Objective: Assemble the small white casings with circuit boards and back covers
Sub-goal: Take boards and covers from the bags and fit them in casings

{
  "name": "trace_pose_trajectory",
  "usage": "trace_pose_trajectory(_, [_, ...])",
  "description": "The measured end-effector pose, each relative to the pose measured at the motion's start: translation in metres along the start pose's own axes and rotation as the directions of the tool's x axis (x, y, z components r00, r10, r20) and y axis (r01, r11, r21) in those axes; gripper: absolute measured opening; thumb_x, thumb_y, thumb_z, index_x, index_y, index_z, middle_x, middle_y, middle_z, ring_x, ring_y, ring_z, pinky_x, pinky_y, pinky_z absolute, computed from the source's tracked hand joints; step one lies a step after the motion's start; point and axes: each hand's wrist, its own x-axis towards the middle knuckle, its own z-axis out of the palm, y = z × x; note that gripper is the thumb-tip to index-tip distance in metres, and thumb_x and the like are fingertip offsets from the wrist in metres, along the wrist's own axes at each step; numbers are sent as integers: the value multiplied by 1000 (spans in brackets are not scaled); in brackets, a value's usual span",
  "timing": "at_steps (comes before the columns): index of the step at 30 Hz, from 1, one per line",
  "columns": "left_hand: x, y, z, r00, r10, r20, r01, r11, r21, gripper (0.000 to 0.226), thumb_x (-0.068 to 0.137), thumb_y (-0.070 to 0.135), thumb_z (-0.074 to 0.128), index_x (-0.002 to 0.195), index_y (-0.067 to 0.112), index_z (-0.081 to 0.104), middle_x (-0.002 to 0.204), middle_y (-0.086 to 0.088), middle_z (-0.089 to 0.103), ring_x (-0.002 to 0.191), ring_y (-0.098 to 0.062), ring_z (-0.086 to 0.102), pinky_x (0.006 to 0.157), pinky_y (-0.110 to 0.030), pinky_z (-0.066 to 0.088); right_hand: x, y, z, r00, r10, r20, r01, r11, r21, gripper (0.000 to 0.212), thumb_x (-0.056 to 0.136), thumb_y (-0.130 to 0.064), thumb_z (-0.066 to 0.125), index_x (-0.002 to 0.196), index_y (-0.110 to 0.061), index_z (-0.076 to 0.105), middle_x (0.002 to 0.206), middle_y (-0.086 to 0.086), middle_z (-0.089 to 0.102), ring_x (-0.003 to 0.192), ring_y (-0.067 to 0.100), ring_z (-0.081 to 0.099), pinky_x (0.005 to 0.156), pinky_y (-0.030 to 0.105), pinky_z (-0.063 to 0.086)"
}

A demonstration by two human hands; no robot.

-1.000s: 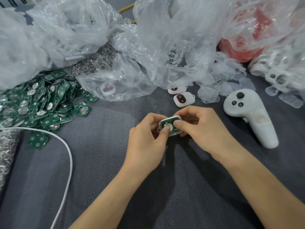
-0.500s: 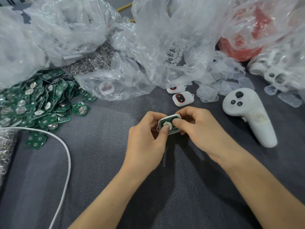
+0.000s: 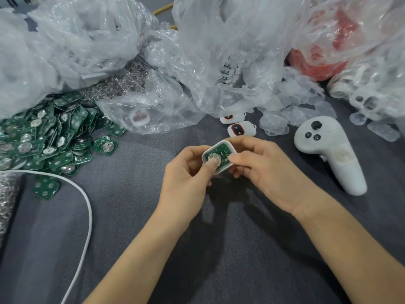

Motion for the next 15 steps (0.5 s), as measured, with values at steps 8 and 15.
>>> trace_pose_trajectory(8, [-2, 0, 3, 996, -89, -11, 83, 960, -268, 8, 86, -2, 63, 92, 3, 62, 83, -3, 74, 78, -10, 70, 67, -19, 54, 1, 13, 8, 996, -36, -80, 43, 995, 87, 16, 81, -10, 71, 97, -10, 70, 89, 8, 72, 78, 13, 66, 63, 19, 52])
trace_pose_trajectory(15, [-1, 4, -1, 981, -186, 49, 191, 915, -355, 19, 79, 12, 67, 93, -1, 62, 91, -15, 71, 83, -19, 72, 72, -27, 57, 1, 11, 8, 990, -59, -128, 61, 998, 7, 16, 86, -8, 65, 101, -10, 70, 93, 13, 72, 77, 16, 64, 63, 24, 51])
